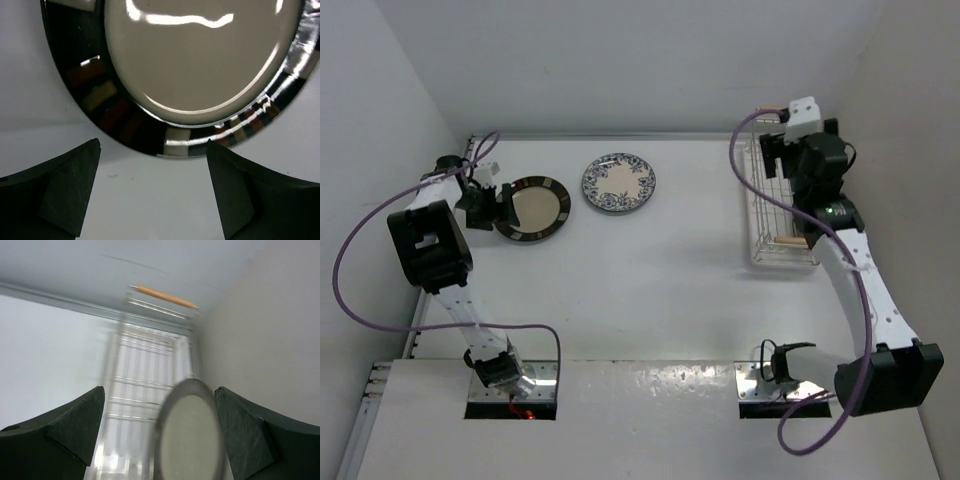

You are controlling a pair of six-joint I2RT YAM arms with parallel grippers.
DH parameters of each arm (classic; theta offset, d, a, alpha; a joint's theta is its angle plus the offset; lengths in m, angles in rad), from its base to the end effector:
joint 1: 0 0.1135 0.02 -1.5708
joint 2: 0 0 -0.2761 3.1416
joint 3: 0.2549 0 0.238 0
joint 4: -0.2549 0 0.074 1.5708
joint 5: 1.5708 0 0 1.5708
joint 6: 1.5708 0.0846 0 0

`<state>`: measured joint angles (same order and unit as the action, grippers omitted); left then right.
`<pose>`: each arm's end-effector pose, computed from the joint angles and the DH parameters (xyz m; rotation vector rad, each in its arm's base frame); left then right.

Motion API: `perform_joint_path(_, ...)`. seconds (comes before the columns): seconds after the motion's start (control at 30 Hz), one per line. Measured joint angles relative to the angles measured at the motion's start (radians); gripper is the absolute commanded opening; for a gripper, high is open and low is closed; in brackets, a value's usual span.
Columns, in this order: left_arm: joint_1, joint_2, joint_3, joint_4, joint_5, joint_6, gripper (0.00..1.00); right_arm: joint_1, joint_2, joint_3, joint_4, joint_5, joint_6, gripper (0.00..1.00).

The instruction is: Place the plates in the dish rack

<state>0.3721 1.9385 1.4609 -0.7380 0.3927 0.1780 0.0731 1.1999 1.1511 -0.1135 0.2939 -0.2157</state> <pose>0.3884 0.1168 0.1759 -0.1639 2.6681 -0.3812 0.3068 -0.0021 0.3945 -0.0336 1.7391 -0.3593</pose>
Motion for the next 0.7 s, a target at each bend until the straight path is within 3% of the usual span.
perform_joint_path(0.1, 0.003, 0.13, 0.079, 0.002, 0.002, -0.032, 0.87, 0.108, -0.032, -0.037, -0.002, -0.018, 0.0, 0.89)
perform_joint_path(0.2, 0.008, 0.185, 0.148, 0.001, 0.005, -0.058, 0.76, 0.188, -0.05, -0.08, -0.008, -0.027, 0.016, 0.89)
perform_joint_path(0.3, 0.011, 0.231, 0.187, 0.022, 0.015, -0.074, 0.55, 0.259, -0.056, -0.124, -0.013, -0.035, 0.044, 0.89)
perform_joint_path(0.33, 0.014, 0.241, 0.2, 0.021, 0.037, -0.079, 0.43, 0.28, -0.055, -0.136, -0.016, -0.036, 0.05, 0.89)
perform_joint_path(0.43, 0.026, 0.271, 0.214, 0.027, 0.119, -0.093, 0.2, 0.354, -0.049, -0.166, -0.021, -0.032, 0.068, 0.89)
perform_joint_path(0.47, 0.031, 0.28, 0.221, 0.025, 0.154, -0.101, 0.01, 0.373, -0.043, -0.167, -0.02, -0.031, 0.071, 0.89)
perform_joint_path(0.7, 0.052, 0.313, 0.237, -0.089, 0.337, -0.051, 0.0, 0.496, 0.084, -0.159, -0.016, -0.018, 0.087, 0.91)
